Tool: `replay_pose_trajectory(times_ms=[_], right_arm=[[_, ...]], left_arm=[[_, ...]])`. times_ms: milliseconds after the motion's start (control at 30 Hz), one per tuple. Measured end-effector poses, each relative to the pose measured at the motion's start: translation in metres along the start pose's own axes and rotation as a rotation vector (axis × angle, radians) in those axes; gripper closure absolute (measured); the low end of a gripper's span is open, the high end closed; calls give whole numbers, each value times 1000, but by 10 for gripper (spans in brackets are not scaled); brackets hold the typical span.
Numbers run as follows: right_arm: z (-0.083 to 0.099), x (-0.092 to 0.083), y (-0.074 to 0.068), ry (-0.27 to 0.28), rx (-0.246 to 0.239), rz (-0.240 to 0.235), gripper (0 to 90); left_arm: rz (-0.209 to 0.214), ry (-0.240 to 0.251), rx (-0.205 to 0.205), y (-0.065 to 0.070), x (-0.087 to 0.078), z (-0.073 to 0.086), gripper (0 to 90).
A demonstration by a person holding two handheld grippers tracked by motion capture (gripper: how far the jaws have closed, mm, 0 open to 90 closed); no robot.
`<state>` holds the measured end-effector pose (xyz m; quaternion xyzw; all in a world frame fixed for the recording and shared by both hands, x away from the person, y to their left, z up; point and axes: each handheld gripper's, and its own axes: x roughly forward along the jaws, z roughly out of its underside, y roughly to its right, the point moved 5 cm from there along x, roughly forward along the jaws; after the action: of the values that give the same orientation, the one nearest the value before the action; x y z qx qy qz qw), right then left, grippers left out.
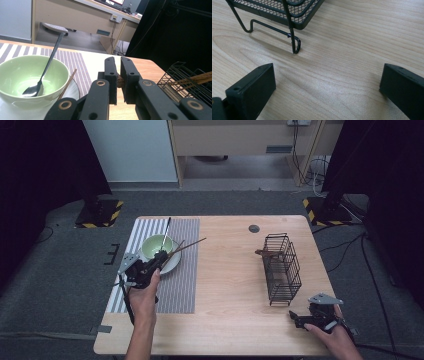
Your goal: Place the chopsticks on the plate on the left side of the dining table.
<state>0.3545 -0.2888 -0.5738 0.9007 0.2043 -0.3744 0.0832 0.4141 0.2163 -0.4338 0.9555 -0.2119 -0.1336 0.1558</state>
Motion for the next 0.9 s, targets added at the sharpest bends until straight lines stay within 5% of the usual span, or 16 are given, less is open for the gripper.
replay_pose_trajectory(times_ms=[900], right_arm=[[0, -1, 0, -3, 5, -2, 4]], left_arm=[[-44, 27, -14, -18, -13, 0, 839]])
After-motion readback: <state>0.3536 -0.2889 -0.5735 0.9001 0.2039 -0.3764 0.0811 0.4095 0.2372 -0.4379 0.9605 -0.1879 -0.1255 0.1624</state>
